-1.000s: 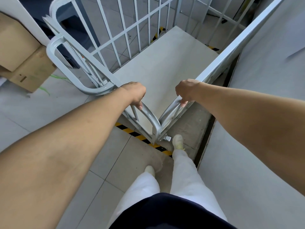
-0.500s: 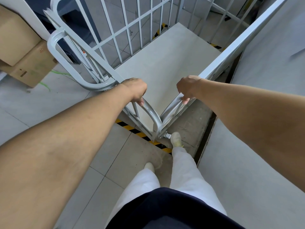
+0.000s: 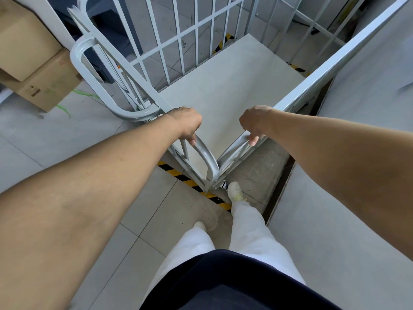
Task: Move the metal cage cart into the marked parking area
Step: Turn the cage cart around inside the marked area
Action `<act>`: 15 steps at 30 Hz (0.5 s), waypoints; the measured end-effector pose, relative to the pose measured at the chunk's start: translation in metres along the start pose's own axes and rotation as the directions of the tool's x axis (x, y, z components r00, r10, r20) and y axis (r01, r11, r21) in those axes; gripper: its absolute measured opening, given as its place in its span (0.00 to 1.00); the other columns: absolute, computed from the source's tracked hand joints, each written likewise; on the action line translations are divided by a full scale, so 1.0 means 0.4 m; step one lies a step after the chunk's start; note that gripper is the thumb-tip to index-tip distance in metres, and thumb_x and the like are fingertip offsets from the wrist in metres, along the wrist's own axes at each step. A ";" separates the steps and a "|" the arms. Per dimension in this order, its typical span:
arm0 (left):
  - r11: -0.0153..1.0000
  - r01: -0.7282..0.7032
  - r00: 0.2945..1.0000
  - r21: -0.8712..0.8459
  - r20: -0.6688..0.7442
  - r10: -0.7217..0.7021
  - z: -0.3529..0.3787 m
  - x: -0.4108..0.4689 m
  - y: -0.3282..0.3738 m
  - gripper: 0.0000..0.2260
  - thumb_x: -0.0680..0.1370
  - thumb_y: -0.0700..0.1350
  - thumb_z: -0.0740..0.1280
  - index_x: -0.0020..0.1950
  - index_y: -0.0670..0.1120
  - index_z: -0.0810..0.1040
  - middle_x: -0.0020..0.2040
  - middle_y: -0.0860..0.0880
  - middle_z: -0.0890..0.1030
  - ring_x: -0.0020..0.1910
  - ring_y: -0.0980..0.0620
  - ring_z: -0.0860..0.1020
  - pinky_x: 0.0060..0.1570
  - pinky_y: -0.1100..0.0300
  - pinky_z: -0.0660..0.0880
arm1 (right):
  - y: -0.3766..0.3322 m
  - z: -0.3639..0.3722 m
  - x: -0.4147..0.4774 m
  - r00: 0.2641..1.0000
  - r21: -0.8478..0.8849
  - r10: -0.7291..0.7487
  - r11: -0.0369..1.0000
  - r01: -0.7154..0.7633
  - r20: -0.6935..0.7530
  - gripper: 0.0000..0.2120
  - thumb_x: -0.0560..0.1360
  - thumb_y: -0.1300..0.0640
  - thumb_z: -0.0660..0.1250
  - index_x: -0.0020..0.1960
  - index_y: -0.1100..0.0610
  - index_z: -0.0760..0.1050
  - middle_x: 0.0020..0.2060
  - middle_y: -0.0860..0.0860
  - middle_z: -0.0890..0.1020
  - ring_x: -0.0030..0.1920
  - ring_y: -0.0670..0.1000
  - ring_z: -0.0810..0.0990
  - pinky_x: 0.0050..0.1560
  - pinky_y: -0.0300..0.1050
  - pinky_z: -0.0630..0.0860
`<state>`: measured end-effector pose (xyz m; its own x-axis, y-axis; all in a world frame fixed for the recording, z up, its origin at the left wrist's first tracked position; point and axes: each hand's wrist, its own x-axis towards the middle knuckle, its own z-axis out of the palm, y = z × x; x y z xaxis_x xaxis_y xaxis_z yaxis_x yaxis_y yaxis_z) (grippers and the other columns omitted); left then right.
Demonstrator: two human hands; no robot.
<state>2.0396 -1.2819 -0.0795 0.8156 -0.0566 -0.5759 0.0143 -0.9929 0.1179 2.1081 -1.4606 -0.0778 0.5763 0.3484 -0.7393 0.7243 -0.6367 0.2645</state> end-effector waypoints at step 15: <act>0.998 -0.031 0.998 -0.053 -0.053 0.028 0.022 0.001 -0.037 0.11 0.73 0.48 0.74 0.39 0.42 0.78 0.38 0.45 0.75 0.43 0.44 0.72 0.40 0.58 0.67 | -0.005 -0.020 0.010 0.999 -0.061 -0.048 0.997 0.050 0.023 0.17 0.72 0.46 0.72 0.39 0.59 0.73 0.31 0.48 0.71 0.45 0.54 0.74 0.45 0.44 0.72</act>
<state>2.0347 -1.2683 -0.0886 0.8453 -0.0789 -0.5285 0.0196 -0.9838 0.1782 2.1117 -1.4525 -0.0764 0.5317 0.3631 -0.7651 0.7737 -0.5757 0.2645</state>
